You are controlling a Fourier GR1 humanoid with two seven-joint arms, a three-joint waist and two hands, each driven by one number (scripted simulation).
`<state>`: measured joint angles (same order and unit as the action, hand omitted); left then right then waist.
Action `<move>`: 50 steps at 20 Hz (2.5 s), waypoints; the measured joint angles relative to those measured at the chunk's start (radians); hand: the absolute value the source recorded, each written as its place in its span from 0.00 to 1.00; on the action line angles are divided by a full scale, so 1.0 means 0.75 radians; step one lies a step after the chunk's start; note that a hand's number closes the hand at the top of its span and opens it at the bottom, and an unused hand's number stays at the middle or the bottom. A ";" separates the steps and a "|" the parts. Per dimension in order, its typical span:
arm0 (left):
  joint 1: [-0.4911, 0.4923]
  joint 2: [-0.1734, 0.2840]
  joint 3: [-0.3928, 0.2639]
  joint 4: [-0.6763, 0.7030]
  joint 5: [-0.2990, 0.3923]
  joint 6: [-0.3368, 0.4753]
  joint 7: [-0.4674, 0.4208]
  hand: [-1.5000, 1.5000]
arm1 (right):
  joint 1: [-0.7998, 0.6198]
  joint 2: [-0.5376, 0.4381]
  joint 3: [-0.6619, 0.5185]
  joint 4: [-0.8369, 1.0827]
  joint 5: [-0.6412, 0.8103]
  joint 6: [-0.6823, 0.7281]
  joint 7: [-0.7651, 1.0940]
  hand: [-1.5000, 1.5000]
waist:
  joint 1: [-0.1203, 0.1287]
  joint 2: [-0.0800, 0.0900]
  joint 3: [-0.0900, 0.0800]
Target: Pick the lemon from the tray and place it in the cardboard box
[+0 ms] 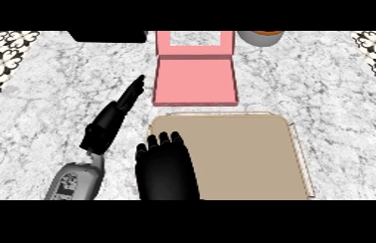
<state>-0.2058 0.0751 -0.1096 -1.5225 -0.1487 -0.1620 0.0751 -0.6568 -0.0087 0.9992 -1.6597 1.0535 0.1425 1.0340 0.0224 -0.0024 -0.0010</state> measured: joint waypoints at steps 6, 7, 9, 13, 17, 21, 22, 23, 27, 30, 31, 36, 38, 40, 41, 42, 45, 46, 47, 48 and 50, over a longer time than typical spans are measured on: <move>-0.016 0.018 0.031 0.020 0.018 -0.018 0.001 0.50 | -0.191 -0.008 0.002 -0.227 -0.079 0.008 0.105 1.00 | -0.010 -0.006 -0.001; -0.010 0.016 0.027 0.012 0.016 -0.018 0.004 0.50 | -0.216 -0.009 -0.012 -0.245 -0.078 0.006 0.120 1.00 | -0.010 -0.007 -0.001; 0.002 0.016 0.027 0.003 0.018 -0.019 0.003 0.50 | -0.244 -0.010 -0.052 -0.282 -0.079 0.003 0.141 1.00 | -0.012 -0.008 -0.001; 0.007 0.023 0.034 -0.017 0.026 -0.027 0.023 0.50 | -0.307 -0.011 -0.166 -0.290 -0.094 0.010 0.153 1.00 | -0.016 -0.007 0.000; -0.004 0.009 0.022 -0.035 0.022 -0.022 0.050 0.50 | -0.395 -0.012 -0.254 -0.243 -0.112 0.020 0.167 1.00 | -0.016 -0.007 -0.001; 0.025 0.019 0.026 -0.038 0.021 -0.030 0.022 0.50 | -0.474 -0.009 -0.360 -0.135 -0.118 0.014 0.145 1.00 | -0.012 -0.003 -0.001; 0.033 0.018 0.023 -0.037 0.015 -0.028 0.013 0.50 | -0.493 -0.008 -0.382 -0.112 -0.130 0.012 0.141 1.00 | -0.011 -0.002 -0.001; 0.015 0.015 0.026 -0.009 0.010 -0.024 0.004 0.50 | -0.508 -0.006 -0.409 -0.079 -0.140 0.007 0.128 1.00 | -0.014 0.000 -0.001; 0.038 0.000 0.009 -0.025 -0.002 -0.017 -0.004 0.50 | -0.589 -0.003 -0.533 0.026 -0.192 -0.003 0.090 1.00 | -0.011 0.001 0.000; 0.018 0.007 0.019 -0.027 0.004 -0.026 0.016 0.50 | -0.627 0.001 -0.607 0.120 -0.202 -0.030 0.060 1.00 | -0.012 0.002 0.000; 0.017 0.006 0.017 -0.045 0.004 -0.026 0.034 0.50 | -0.645 0.002 -0.624 0.159 -0.201 -0.043 0.054 1.00 | -0.010 0.002 0.000; 0.001 0.012 0.036 -0.027 0.009 -0.033 0.017 0.50 | -0.674 0.006 -0.714 0.377 -0.159 -0.117 -0.032 1.00 | -0.012 0.005 0.000; 0.016 0.011 0.030 -0.027 0.003 -0.035 0.005 0.50 | -0.708 0.008 -0.752 0.469 -0.143 -0.136 -0.055 1.00 | -0.011 0.006 0.000; 0.027 0.008 0.033 -0.018 0.003 -0.034 -0.008 0.50 | -0.719 0.009 -0.778 0.554 -0.127 -0.156 -0.095 1.00 | -0.011 0.006 0.000; 0.030 0.010 0.032 -0.024 0.001 -0.035 -0.010 0.50 | -0.726 0.010 -0.785 0.595 -0.122 -0.165 -0.114 1.00 | -0.010 0.006 0.000; 0.019 0.009 0.036 -0.025 0.003 -0.035 -0.002 0.50 | -0.725 0.010 -0.775 0.643 -0.122 -0.191 -0.128 1.00 | -0.008 0.007 0.000; 0.004 0.003 0.033 -0.022 0.000 -0.036 0.010 0.50 | -0.747 0.011 -0.773 0.804 -0.133 -0.265 -0.185 1.00 | -0.003 0.009 0.000; 0.005 0.000 0.033 -0.018 -0.001 -0.035 0.008 0.50 | -0.752 0.011 -0.776 0.854 -0.132 -0.291 -0.203 1.00 | -0.002 0.009 0.000; 0.008 -0.003 0.030 -0.015 -0.002 -0.036 0.003 0.50 | -0.747 0.011 -0.769 0.897 -0.139 -0.324 -0.217 1.00 | 0.000 0.010 0.000; 0.006 -0.007 0.027 -0.017 -0.001 -0.037 0.006 0.50 | -0.752 0.011 -0.770 0.949 -0.150 -0.349 -0.232 1.00 | 0.002 0.010 0.000; 0.001 0.000 0.037 -0.011 0.005 -0.046 0.001 0.50 | -0.718 0.011 -0.770 0.989 -0.174 -0.382 -0.252 1.00 | -0.001 0.010 0.000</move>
<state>-0.2049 0.0753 -0.0816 -1.5306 -0.1447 -0.1964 0.0760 -1.1952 -0.0002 0.4217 -0.9177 0.9228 -0.1443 0.8450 0.0219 0.0049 -0.0008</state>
